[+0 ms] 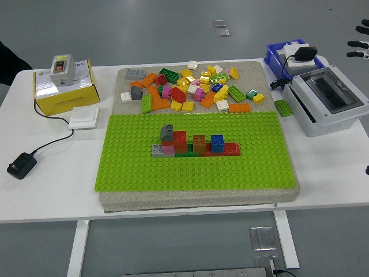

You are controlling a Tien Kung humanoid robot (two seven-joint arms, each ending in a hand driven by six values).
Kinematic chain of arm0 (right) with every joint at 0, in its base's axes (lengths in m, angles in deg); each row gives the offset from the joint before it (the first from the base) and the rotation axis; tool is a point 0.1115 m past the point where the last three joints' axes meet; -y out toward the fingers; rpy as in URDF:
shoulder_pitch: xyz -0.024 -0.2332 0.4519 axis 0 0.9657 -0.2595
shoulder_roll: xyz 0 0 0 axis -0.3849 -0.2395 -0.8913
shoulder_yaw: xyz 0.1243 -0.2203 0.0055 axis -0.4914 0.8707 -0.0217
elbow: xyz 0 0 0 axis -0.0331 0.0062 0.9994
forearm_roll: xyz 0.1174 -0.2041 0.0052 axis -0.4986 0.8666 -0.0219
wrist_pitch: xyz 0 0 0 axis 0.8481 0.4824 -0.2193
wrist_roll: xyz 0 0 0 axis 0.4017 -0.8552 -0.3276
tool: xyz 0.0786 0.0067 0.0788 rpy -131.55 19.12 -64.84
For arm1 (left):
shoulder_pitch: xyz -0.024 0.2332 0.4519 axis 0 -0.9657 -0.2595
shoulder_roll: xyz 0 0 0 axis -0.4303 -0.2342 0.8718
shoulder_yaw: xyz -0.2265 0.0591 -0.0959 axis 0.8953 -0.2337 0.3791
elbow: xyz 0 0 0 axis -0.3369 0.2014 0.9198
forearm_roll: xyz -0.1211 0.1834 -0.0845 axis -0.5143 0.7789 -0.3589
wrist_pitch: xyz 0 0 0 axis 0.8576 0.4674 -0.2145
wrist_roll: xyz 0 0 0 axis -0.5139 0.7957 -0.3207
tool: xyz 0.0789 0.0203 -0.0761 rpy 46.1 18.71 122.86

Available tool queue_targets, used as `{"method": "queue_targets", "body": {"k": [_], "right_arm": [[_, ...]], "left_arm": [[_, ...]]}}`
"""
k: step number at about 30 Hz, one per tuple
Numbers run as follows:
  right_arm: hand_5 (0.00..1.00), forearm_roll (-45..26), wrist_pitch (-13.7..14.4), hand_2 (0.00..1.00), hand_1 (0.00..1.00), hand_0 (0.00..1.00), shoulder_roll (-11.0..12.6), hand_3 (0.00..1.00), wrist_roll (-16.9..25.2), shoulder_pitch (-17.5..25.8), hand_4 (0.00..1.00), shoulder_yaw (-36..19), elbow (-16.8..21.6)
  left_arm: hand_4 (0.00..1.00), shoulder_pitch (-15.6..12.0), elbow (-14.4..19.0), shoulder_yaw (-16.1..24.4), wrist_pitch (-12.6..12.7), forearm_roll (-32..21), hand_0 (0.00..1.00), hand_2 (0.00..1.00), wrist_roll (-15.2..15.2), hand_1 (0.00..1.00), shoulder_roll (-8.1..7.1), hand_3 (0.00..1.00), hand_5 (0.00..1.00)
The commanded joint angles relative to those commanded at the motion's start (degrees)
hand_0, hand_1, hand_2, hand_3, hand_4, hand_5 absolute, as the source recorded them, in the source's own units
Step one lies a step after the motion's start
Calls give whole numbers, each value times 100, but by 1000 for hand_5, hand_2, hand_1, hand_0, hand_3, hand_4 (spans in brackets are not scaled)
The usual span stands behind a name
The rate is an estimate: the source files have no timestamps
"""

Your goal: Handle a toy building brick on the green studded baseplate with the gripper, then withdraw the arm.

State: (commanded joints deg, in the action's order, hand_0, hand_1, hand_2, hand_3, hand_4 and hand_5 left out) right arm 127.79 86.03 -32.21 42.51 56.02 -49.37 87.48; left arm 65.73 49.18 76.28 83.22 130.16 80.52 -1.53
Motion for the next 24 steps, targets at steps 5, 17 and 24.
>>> {"method": "queue_targets", "body": {"k": [5,17,24], "right_arm": [[841,-175,-41,765,668,648,-22,754,45,-7,686,117,-39],[869,-222,-30,762,670,654,-69,754,7,-27,696,348,-59],[872,-192,-13,764,671,653,-77,754,-15,20,696,367,-58]], "left_arm": [[118,20,0,36,-14,57,692,620,33,673,-22,653,687],[121,21,0,153,-71,297,696,625,157,678,-149,656,689],[133,12,0,192,-101,408,698,630,191,680,-226,659,695]]}}
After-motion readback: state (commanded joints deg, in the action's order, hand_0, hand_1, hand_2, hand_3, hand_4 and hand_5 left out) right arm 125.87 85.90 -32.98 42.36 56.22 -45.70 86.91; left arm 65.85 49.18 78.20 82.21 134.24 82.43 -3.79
